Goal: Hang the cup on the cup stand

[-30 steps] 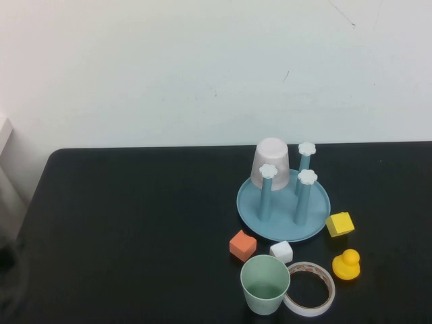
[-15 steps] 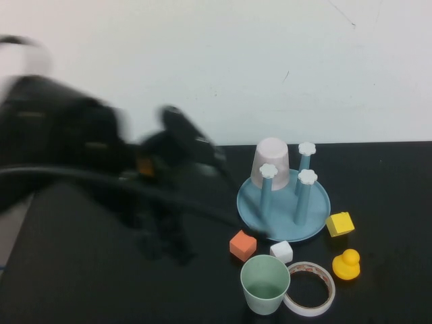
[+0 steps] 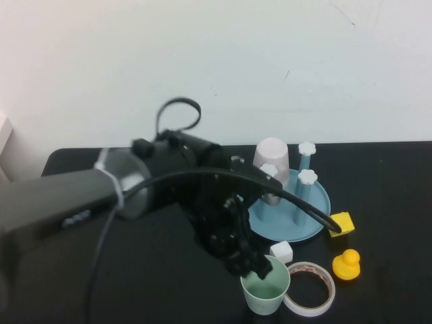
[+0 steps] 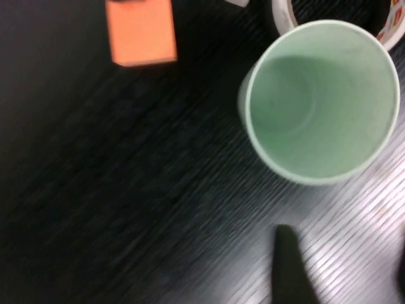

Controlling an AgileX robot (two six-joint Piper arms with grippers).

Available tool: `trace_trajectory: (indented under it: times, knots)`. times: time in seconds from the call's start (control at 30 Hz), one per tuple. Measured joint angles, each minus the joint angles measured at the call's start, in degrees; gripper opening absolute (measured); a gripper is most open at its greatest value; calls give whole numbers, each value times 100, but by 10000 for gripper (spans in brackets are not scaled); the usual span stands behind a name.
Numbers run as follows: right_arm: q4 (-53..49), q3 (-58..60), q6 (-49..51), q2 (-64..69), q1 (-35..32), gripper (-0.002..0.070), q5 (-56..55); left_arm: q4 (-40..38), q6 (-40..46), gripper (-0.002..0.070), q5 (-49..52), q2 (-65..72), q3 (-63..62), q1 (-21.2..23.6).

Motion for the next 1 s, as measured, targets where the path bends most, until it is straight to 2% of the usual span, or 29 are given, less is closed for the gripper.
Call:
trace_trajectory:
  times: [0.03, 0.1, 0.17, 0.4, 0.7, 0.77, 0.93, 1.0]
  knots:
    - [0, 0, 0, 0, 0, -1, 32, -120, -66, 396, -87, 115, 0, 0]
    - [0, 0, 0, 0, 0, -1, 82, -298, -129, 484, -231, 295, 0, 0]
    - [0, 0, 0, 0, 0, -1, 145, -510, -161, 522, -405, 464, 0, 0]
    - [0, 0, 0, 0, 0, -1, 474, -755, -290, 488, -1164, 908, 0, 0]
    - [0, 0, 0, 0, 0, -1, 598, -233, -978, 444, -1649, 1524, -9, 0]
    - [0, 0, 0, 0, 0, -1, 610, -228, -1019, 394, -1690, 1639, -9, 0]
    - [0, 0, 0, 0, 0, -1, 635, -228, -1031, 101, -1752, 1762, -9, 0]
    - [35, 0, -89, 0, 0, -1, 648, -228, -1031, 50, -1816, 1762, -9, 0]
